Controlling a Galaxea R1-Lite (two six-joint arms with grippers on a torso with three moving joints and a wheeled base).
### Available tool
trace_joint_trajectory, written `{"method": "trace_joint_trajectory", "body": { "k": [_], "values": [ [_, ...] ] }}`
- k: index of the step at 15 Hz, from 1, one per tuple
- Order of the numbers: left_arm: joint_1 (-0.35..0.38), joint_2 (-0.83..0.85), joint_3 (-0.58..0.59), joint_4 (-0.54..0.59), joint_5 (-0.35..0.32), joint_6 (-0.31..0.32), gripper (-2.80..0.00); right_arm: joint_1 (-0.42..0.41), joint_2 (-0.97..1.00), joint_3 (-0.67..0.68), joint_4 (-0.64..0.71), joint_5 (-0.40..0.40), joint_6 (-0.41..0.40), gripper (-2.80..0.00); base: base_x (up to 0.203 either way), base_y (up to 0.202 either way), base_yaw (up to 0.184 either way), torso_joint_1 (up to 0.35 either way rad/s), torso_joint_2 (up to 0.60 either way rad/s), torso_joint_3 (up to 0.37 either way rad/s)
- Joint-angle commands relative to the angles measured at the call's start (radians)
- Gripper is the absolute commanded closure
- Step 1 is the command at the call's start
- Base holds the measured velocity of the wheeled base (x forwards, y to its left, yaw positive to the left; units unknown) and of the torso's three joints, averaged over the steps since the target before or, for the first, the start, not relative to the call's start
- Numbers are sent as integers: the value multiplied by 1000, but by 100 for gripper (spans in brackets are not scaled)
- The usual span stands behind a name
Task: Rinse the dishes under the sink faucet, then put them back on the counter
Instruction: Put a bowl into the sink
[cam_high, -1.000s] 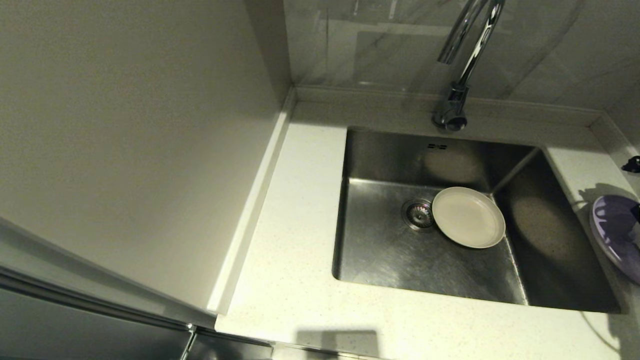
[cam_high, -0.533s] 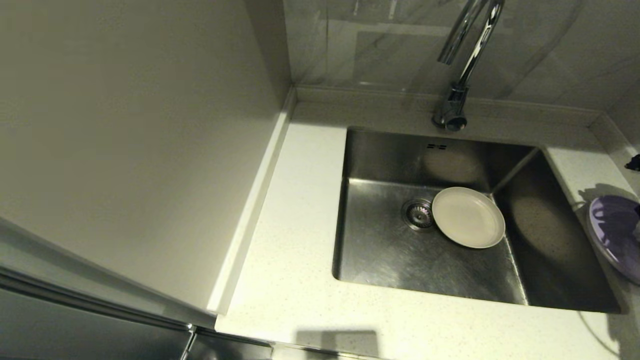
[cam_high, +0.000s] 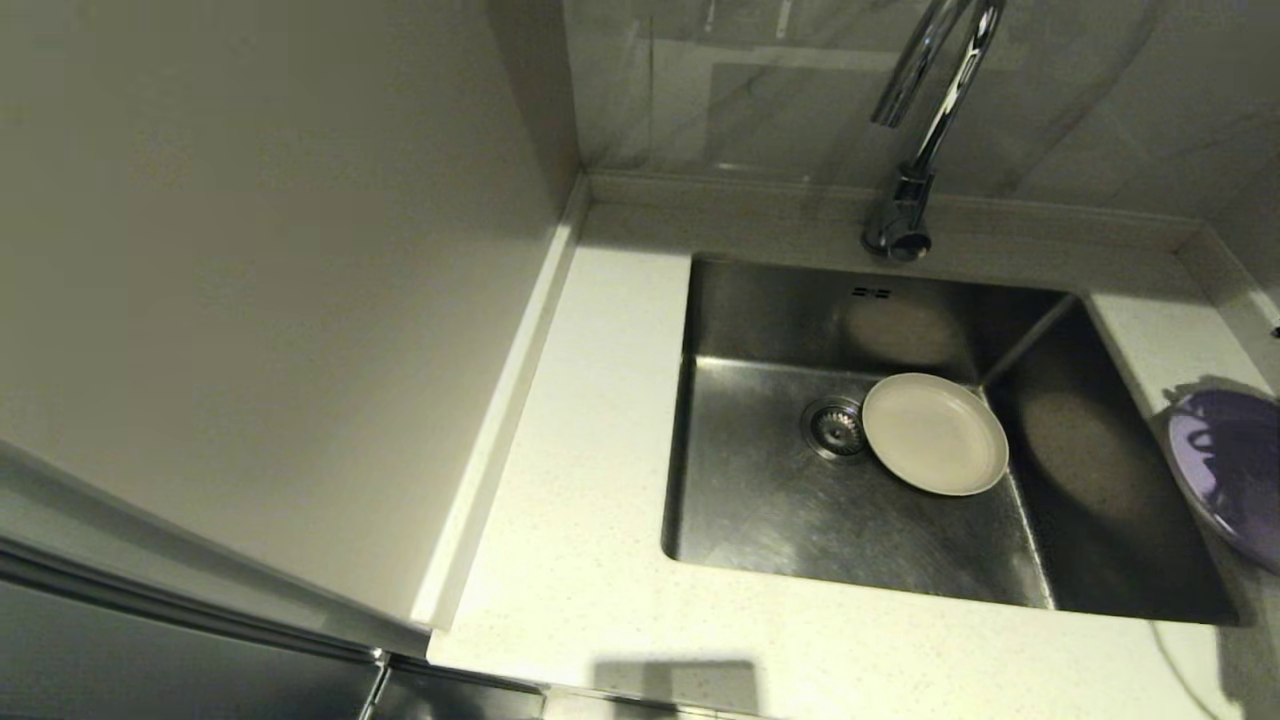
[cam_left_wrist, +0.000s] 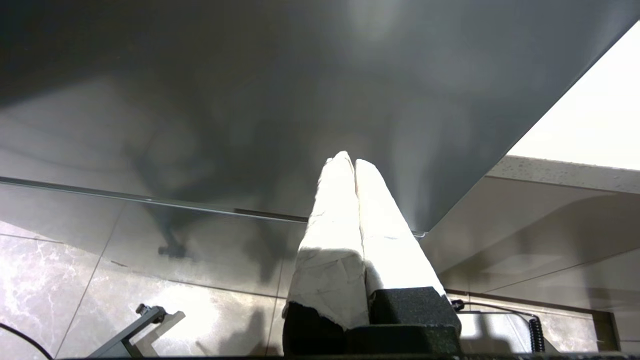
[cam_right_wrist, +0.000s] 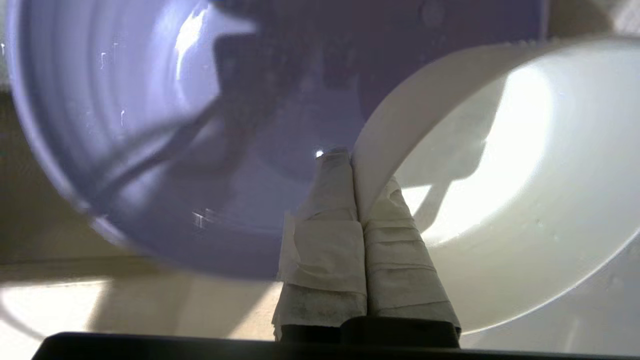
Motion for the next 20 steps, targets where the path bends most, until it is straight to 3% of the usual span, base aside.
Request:
{"method": "trace_joint_trajectory", "body": {
  "k": [1, 8, 11, 15, 20],
  "values": [
    [0, -2, 0, 0, 0, -1, 0, 4, -53, 35, 9, 11, -7, 0, 0, 0, 0, 0, 0, 0],
    [0, -2, 0, 0, 0, -1, 0, 13, -167, 158, 6, 42, -48, 0, 0, 0, 0, 0, 0, 0],
    [0, -2, 0, 0, 0, -1, 0, 61, -203, 188, 4, 47, -49, 0, 0, 0, 0, 0, 0, 0],
    [0, -2, 0, 0, 0, -1, 0, 186, -274, 244, -18, 48, -49, 0, 0, 0, 0, 0, 0, 0],
    [0, -2, 0, 0, 0, -1, 0, 399, -403, 442, -252, 47, -49, 0, 0, 0, 0, 0, 0, 0]
  ]
}}
